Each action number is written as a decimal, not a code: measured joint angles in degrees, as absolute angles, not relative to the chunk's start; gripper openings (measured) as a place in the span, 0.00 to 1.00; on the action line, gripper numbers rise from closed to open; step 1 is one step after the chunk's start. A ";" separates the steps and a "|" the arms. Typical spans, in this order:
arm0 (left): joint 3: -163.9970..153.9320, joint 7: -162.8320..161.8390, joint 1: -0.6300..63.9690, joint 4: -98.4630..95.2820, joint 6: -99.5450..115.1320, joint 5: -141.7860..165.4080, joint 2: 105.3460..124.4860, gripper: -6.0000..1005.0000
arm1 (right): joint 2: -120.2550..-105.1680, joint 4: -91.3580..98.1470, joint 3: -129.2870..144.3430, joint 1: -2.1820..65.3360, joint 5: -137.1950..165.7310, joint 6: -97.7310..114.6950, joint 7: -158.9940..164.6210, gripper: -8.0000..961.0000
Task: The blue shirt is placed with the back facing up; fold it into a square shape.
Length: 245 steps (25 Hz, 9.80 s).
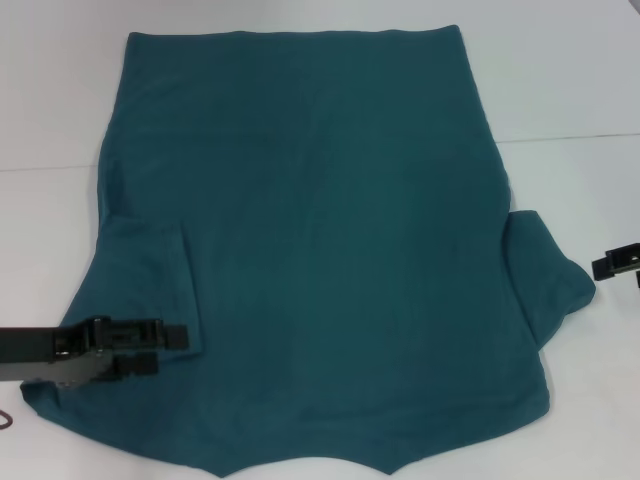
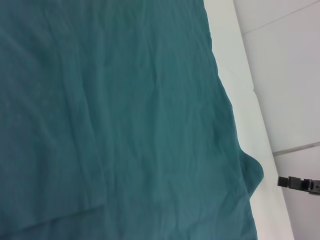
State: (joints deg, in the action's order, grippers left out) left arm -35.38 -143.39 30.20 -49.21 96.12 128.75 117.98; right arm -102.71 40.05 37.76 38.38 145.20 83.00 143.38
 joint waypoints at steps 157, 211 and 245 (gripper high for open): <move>-19.65 -148.33 25.02 -48.97 84.52 138.35 116.50 0.76 | -106.70 34.98 40.48 41.07 117.56 90.28 136.23 0.72; -25.39 -148.71 28.95 -43.32 79.90 139.68 117.04 0.75 | -106.33 35.07 39.98 40.42 117.51 90.18 136.16 0.66; -25.04 -146.84 30.04 -43.39 84.75 137.69 116.23 0.01 | -102.26 37.64 39.55 39.27 126.92 95.28 136.23 0.62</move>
State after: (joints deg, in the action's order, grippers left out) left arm -25.04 -146.84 30.04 -43.39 84.75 137.69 116.23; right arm -102.26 37.64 39.55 39.27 126.92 95.28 136.24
